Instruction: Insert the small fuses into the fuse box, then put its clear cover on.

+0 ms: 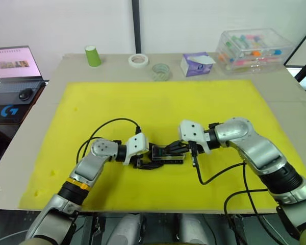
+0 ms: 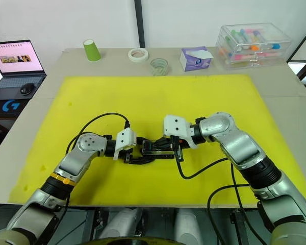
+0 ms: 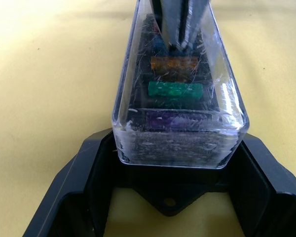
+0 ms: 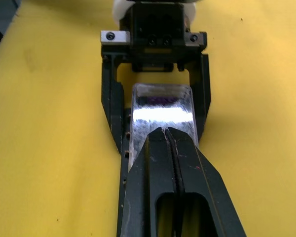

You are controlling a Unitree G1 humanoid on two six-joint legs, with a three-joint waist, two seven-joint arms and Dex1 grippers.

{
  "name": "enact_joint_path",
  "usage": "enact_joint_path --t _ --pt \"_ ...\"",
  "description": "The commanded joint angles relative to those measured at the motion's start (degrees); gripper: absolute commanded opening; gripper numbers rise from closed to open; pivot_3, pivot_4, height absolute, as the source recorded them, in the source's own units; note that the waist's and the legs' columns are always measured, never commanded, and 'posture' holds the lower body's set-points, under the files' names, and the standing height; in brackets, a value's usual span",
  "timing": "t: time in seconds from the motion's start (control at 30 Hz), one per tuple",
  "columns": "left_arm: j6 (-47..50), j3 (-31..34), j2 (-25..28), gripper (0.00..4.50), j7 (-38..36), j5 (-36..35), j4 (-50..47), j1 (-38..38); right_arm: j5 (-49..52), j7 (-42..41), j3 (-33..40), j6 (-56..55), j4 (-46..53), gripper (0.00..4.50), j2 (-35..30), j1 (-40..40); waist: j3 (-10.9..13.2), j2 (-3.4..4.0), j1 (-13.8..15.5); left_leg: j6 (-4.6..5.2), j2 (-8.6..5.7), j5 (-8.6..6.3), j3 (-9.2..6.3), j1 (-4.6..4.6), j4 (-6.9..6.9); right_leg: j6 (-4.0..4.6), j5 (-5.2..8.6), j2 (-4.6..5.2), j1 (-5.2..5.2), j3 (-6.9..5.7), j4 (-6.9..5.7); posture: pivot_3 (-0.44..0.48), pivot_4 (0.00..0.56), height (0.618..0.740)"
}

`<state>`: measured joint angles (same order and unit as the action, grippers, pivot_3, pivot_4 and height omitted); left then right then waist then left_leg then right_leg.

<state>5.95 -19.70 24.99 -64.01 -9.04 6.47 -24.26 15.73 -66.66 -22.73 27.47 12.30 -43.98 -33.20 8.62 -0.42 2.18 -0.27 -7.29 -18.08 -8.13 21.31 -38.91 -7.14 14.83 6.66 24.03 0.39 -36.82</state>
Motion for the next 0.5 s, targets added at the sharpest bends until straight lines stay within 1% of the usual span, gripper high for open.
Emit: enact_joint_path --t 0.03,0.13,0.23,0.37,0.43,0.47,0.5 --pt "0.3 0.4 0.6 2.77 0.3 0.5 -1.1 0.4 -4.4 -0.1 -2.5 2.9 -3.3 0.01 -1.7 2.2 0.0 0.02 0.0 0.01 0.00 -0.01 0.00 0.00 0.00 0.00 0.00 0.00 0.01 0.00 0.00 0.000 0.150 0.740" --pt "0.1 0.4 0.5 2.77 0.3 0.7 -0.8 0.2 -2.6 0.0 -0.7 3.5 -2.4 0.01 -1.1 1.4 -0.1 0.02 0.0 0.00 0.00 0.00 0.00 0.02 -0.01 0.00 0.00 0.01 0.04 0.01 0.00 0.000 0.150 0.740" --pt "0.2 0.4 0.6 2.77 0.3 0.8 -0.8 0.1 1.4 0.1 2.9 6.2 -0.2 0.01 0.2 0.1 0.0 0.02 0.1 0.00 0.00 0.00 0.01 0.05 -0.01 0.00 0.00 0.01 0.06 0.02 0.00 0.000 0.150 0.740" --pt "2.1 0.7 1.3 2.77 0.0 0.3 -1.7 0.2 5.3 -0.2 7.2 9.9 2.9 0.01 -0.4 -1.8 0.0 0.03 0.1 0.00 0.00 0.00 0.01 0.12 -0.03 0.00 0.00 0.02 0.13 0.03 -0.01 0.000 0.150 0.740" --pt "3.5 1.5 1.8 3.50 0.1 -0.6 -2.8 0.4 6.3 -0.1 8.9 11.3 3.9 0.00 -1.2 -2.5 0.0 0.04 0.0 0.00 0.00 0.00 0.01 0.21 -0.05 0.00 0.00 0.03 0.23 0.04 -0.02 0.000 0.150 0.740" --pt "4.3 1.9 2.4 3.71 -0.1 -1.1 -4.0 0.6 6.1 0.0 9.6 11.5 4.1 0.00 -1.9 -2.6 0.0 0.04 0.0 0.00 0.00 0.00 0.02 0.23 -0.05 0.00 0.00 0.02 0.26 0.06 -0.02 0.000 0.150 0.740" --pt "5.6 2.4 3.2 4.07 -0.4 -1.8 -5.3 1.0 6.1 -0.1 10.1 11.8 4.3 0.18 -2.5 -2.8 0.0 0.06 0.0 0.00 0.00 0.00 0.03 0.27 -0.05 0.00 0.00 0.02 0.31 0.06 -0.04 0.000 0.150 0.740"
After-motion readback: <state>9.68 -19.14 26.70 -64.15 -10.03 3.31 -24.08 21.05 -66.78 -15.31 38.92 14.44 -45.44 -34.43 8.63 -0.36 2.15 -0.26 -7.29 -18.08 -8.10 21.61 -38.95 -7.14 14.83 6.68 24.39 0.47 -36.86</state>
